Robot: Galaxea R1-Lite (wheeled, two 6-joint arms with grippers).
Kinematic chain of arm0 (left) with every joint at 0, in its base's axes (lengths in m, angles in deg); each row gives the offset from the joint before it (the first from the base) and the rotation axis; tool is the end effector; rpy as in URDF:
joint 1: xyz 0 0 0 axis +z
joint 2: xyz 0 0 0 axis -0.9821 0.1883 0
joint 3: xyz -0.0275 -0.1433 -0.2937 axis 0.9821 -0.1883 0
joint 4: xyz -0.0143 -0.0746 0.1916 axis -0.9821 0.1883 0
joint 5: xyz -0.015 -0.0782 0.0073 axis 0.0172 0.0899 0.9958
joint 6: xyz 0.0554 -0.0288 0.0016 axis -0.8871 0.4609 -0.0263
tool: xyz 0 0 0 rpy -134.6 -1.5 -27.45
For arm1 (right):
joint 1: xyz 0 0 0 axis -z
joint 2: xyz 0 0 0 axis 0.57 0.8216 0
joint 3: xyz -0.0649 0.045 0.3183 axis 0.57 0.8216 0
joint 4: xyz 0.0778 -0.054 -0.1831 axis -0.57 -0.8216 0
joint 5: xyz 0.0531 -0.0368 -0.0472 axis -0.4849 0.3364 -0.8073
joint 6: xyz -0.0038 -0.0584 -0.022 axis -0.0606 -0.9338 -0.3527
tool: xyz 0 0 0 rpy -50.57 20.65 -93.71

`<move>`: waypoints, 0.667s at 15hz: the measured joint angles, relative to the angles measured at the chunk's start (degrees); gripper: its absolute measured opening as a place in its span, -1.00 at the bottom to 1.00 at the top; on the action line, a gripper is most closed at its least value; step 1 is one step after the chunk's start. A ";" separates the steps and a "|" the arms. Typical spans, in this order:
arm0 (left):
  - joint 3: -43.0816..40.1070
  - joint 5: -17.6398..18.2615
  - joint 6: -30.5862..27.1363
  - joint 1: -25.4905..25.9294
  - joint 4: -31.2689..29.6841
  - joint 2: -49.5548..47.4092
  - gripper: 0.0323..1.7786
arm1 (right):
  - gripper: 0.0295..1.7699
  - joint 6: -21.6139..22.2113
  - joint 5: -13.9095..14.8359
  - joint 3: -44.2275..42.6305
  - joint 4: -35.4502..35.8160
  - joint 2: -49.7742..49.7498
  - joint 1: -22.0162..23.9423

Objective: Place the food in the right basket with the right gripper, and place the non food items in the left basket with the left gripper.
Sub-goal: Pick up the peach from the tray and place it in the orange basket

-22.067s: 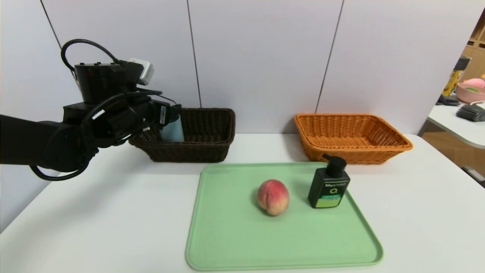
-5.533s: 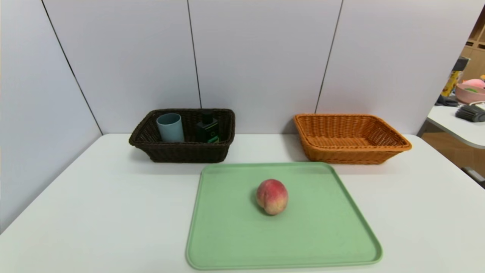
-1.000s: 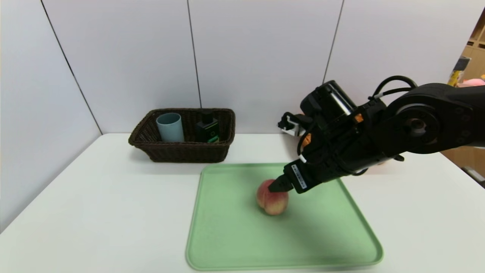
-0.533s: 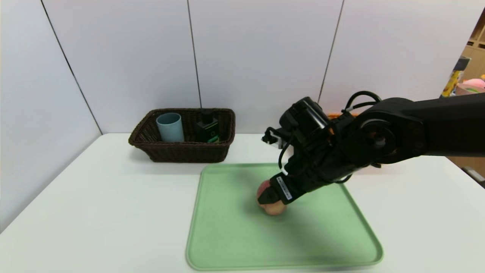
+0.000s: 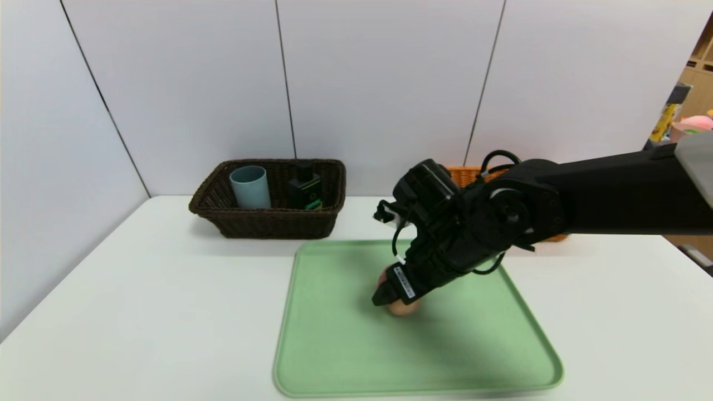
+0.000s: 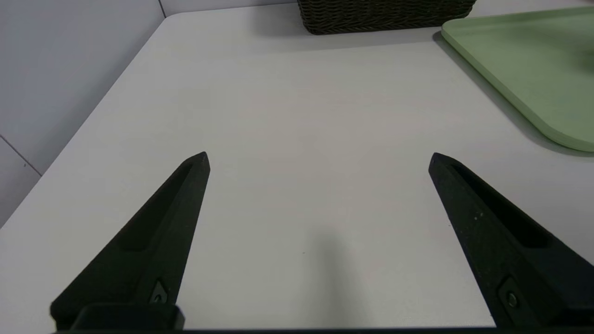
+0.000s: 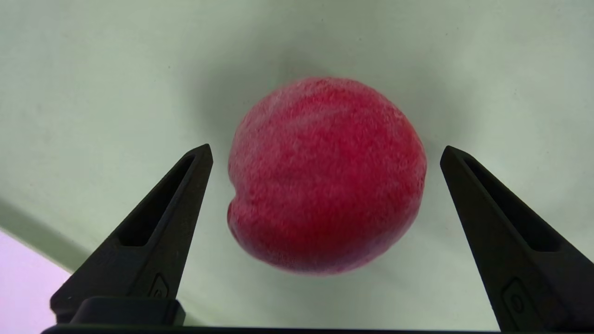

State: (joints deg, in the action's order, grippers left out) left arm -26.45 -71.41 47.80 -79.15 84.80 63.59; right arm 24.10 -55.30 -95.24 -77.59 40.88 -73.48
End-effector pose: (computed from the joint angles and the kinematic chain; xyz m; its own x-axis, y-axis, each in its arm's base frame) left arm 0.0061 -0.0021 0.0757 0.9994 -0.0336 -0.0015 0.0336 0.9984 0.0459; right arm 0.3304 0.2677 0.1400 0.3751 0.3456 -0.8602 -0.5919 0.8034 0.0647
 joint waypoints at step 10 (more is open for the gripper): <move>0.00 -0.02 0.00 0.00 -0.02 0.00 0.90 | 0.92 -0.33 0.38 -0.51 0.02 1.52 -0.27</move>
State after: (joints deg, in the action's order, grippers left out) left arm -26.45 -71.43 47.80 -79.15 84.77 63.59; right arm 23.77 -54.92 -95.75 -77.57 42.40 -73.75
